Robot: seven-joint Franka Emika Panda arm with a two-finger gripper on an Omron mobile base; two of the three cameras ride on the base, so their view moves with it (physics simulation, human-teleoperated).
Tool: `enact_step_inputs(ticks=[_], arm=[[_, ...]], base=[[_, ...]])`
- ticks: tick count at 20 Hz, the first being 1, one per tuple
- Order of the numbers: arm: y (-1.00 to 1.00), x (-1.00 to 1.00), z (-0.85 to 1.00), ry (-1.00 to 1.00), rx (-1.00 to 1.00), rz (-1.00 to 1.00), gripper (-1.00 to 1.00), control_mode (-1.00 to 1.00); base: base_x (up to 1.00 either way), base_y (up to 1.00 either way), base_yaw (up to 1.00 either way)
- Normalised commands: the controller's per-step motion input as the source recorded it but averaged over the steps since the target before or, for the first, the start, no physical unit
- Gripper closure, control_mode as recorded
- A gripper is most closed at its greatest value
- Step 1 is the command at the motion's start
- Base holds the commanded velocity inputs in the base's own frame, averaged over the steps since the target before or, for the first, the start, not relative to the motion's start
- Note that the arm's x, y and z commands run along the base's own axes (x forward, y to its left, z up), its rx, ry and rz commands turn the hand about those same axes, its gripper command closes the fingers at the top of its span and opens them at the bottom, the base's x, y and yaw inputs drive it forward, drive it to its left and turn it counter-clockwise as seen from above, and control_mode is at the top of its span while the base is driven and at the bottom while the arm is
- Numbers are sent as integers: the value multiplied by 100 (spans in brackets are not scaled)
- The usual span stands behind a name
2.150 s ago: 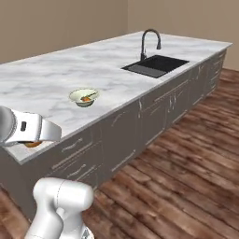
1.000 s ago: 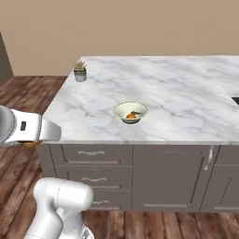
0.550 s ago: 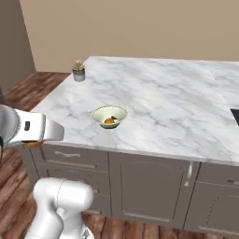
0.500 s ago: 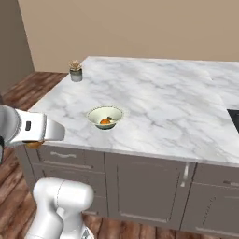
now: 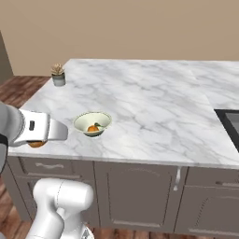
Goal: Take the tangerine, orange, and fish from the freezer and place them in the bowl on the counter.
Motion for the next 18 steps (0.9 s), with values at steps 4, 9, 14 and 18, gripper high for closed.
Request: enact_step_inputs(ticks=[4,9,14,18], arm=[[0,0,0,0,0,0,100,100],[0,0,0,0,0,0,100,100],[0,0,0,0,0,0,100,100],[2,36,-30,8,0,10,100,-100]], base=[[52,56,-20],[60,9,-4],[56,20,6],[29,10,6]])
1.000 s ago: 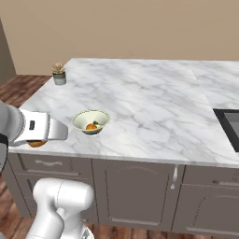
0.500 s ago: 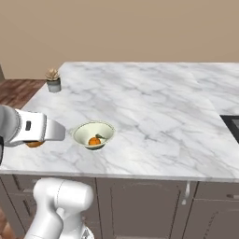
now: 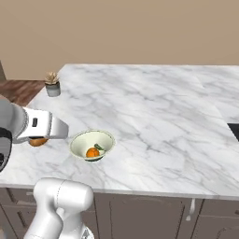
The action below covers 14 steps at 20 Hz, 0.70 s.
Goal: Take the tangerine, orange, and fish from the freezer and place them in the bowl on the counter.
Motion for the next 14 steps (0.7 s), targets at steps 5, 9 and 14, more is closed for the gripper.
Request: enact_step_inputs(ticks=[5,9,14], arm=[[3,90,-67,27,2,26,100,-100],[29,95,-71,33,0,16,100,-100],[30,91,-55,17,0,0,100,-100]], base=[[0,0,0],[0,0,0],[0,0,0]])
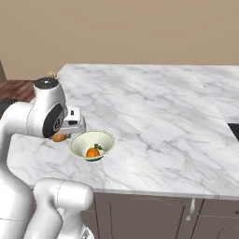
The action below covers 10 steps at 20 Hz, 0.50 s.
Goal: Take the tangerine, orange, and fish from the freezer and place them in the bowl on the counter.
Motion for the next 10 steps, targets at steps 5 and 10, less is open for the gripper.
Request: enact_step_inputs(ticks=[5,10], arm=[[0,89,-68,5,0,0,100,-100],[2,79,-75,0,0,0,100,-100]], base=[[0,0,0],[0,0,0]])
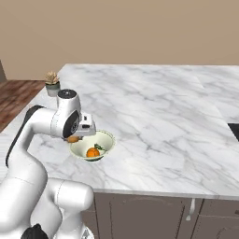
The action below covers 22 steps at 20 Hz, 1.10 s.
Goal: Take the tangerine, orange, and fish from the freezer and place them in the bowl on the counter.
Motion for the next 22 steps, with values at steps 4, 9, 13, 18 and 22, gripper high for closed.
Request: enact_step_inputs(ticks=[4,9,13,18,22], arm=[[0,71,-65,0,0,0,100,-100],[2,59,-56,2,0,0,100,-100],[7,46,-40,2,0,0,100,-100],[5,38,-36,0,0,0,100,-100],[0,35,-37,0,0,0,100,-100]], base=[[0,0,0],[0,0,0],[0,0,0],[0,0,0],[0,0,0]])
